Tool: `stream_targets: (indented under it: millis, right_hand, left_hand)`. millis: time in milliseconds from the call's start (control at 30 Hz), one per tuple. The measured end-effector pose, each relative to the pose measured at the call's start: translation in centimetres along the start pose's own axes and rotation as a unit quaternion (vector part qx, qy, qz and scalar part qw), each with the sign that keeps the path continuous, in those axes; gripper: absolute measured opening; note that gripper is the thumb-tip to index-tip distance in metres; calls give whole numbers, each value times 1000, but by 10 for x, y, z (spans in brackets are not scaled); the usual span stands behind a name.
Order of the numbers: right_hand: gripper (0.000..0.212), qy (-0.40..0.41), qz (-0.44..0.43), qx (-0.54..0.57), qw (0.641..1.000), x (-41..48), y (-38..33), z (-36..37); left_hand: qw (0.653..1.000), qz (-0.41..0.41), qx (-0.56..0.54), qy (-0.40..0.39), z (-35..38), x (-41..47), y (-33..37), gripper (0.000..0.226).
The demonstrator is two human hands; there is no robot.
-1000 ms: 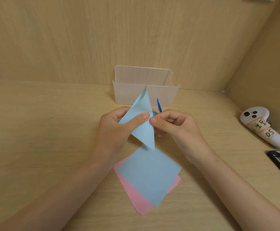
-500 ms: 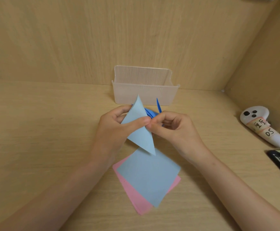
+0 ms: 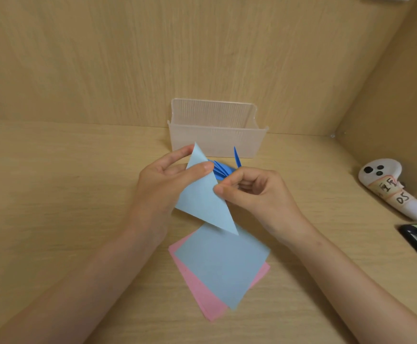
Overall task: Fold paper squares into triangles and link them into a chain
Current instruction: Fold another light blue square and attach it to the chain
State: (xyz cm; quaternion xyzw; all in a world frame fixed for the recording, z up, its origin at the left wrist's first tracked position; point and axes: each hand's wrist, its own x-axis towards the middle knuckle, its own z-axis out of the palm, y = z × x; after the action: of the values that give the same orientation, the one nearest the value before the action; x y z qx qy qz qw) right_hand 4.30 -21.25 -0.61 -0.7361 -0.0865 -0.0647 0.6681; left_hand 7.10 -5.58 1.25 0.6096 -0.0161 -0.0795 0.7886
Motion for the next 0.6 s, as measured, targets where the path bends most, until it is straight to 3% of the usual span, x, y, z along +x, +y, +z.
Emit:
stream_targets:
  millis: [600]
  right_hand:
    - [13, -23, 18, 0, 1000, 0, -1, -1]
  left_hand:
    - [999, 20, -43, 25, -9, 10, -1, 41]
